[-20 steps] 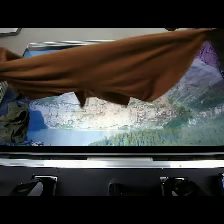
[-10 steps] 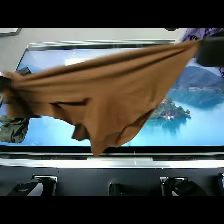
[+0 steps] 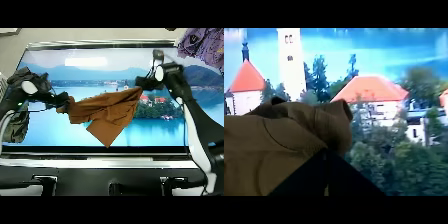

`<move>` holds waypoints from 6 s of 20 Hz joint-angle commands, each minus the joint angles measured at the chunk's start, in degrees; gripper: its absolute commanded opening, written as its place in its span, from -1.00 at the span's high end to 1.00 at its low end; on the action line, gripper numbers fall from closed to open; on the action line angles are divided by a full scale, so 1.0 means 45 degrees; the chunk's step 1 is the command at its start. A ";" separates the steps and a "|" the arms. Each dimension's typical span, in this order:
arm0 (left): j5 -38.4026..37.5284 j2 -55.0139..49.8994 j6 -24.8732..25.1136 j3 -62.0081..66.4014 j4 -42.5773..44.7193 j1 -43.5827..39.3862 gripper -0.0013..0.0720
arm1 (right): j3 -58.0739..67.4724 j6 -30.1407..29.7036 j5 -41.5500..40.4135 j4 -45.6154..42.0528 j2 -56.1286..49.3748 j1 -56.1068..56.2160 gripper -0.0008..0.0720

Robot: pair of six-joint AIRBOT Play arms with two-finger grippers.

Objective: Fold the clothes and pants, and hang the long-sleeved shirts on hangers.

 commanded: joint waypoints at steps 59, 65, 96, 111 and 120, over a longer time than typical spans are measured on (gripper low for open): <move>0.4250 -0.0282 0.5625 -0.5314 -0.8422 0.3269 0.18 | -1.0535 -0.5712 -0.1899 0.9923 0.6139 -0.0719 0.91; 0.4211 -0.1005 0.5736 -0.4566 -0.8398 0.3191 0.92 | -1.0535 -0.5571 -0.1914 0.9879 0.6717 -0.0719 0.91; -0.0855 0.9738 0.1156 0.4396 -0.1083 0.6756 0.93 | 0.5634 -0.1486 0.2429 -0.1054 0.8728 -0.0719 0.90; 0.2283 -0.2987 0.1681 0.4405 0.0228 0.2229 0.92 | 0.4031 -0.0583 0.0325 -0.0267 -0.2866 -0.0719 0.85; -0.1073 -0.1316 0.2278 0.5824 -0.0515 0.4114 -0.76 | 0.3944 -0.5401 0.5197 0.1598 -0.1112 -0.1501 -0.49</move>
